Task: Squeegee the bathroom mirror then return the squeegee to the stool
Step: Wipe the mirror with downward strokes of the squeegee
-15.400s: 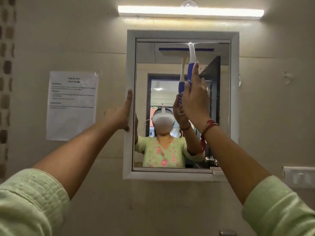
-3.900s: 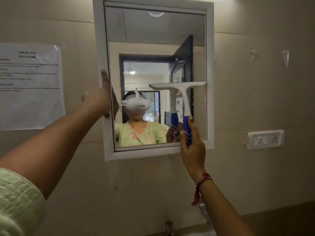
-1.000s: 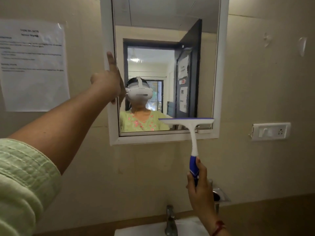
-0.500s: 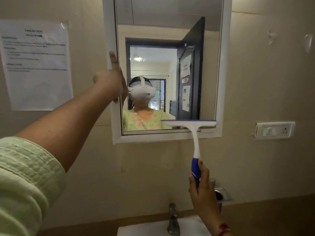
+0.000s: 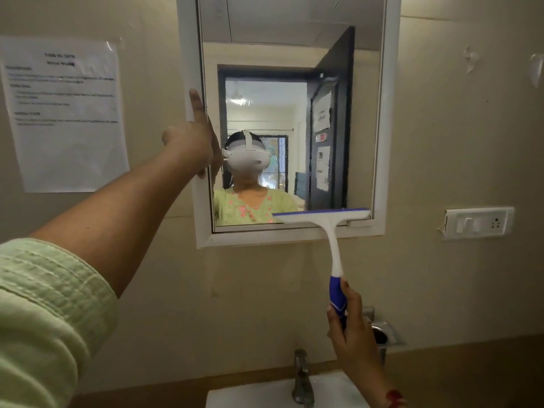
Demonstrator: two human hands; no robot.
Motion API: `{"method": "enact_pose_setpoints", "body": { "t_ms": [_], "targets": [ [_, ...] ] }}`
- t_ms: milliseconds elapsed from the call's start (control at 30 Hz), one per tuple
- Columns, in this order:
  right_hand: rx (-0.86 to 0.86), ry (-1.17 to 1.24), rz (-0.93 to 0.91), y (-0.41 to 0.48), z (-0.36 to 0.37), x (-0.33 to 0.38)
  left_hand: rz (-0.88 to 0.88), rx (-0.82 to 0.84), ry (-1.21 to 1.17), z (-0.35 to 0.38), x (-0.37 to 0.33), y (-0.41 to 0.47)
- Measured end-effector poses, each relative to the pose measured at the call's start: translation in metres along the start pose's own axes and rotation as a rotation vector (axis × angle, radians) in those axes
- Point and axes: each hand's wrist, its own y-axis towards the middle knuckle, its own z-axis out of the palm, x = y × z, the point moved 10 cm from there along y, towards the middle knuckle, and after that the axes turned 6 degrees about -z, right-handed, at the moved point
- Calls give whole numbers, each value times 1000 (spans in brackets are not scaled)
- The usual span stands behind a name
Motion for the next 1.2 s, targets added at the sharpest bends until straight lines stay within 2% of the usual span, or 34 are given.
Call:
{"method": "enact_pose_setpoints", "body": {
  "t_ms": [200, 367, 500, 800, 933, 1200],
  "targets": [
    [-53, -14, -88, 24, -15, 26, 12, -26, -3, -1, 1, 3],
    [7, -4, -65, 5, -1, 16, 4, 0, -61, -4, 1, -1],
    [33, -18, -81, -8, 6, 17, 2, 7, -20, -5, 0, -6],
    [-141, 158, -153, 13, -9, 59, 23, 21, -33, -5, 2, -11],
    [-118, 111, -199, 20, -5, 74, 25, 23, -60, -5, 1, -11],
    [-104, 47, -174, 14, 6, 71, 36, -15, -76, -4, 1, -5]
  ]
}}
